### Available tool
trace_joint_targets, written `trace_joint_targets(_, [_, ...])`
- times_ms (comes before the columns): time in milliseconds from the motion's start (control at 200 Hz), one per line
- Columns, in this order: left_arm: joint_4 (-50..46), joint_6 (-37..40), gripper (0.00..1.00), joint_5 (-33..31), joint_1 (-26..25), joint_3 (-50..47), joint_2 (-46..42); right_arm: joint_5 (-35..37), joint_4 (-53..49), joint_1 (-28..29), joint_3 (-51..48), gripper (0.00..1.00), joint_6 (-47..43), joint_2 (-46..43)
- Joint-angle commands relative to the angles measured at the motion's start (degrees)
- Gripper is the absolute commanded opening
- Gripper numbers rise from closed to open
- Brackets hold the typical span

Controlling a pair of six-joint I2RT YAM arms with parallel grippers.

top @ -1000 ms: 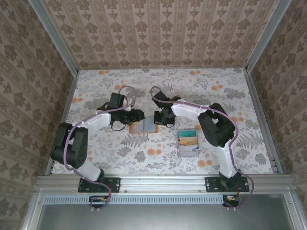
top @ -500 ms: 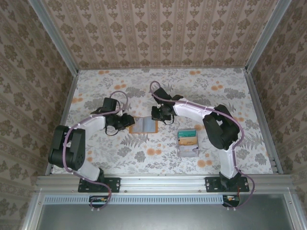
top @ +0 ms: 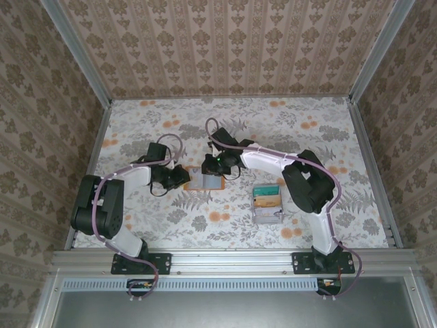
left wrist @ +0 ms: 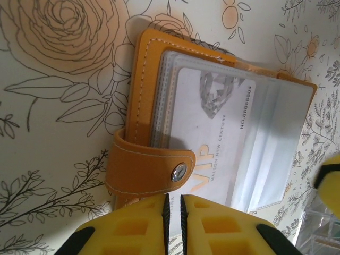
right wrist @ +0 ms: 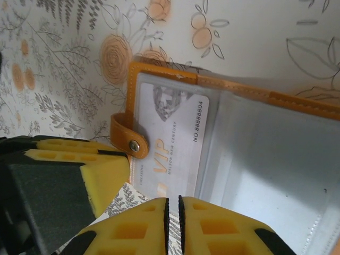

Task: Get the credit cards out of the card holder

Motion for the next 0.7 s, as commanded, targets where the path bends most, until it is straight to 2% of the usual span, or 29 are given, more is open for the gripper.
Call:
trace_joint_targets(0, [0.69, -0.17, 0.16, -0.13, 0.04, -0.86, 1.35, -3.28, 1.37, 0.14, 1.17, 0.17, 2.36, 2.46])
trace_joint_targets(695, [0.94, -0.67, 0.16, -0.56, -0.87, -1.69, 2.33, -5.51, 2.09, 0.09, 2.55, 0.2, 4.59, 7.5])
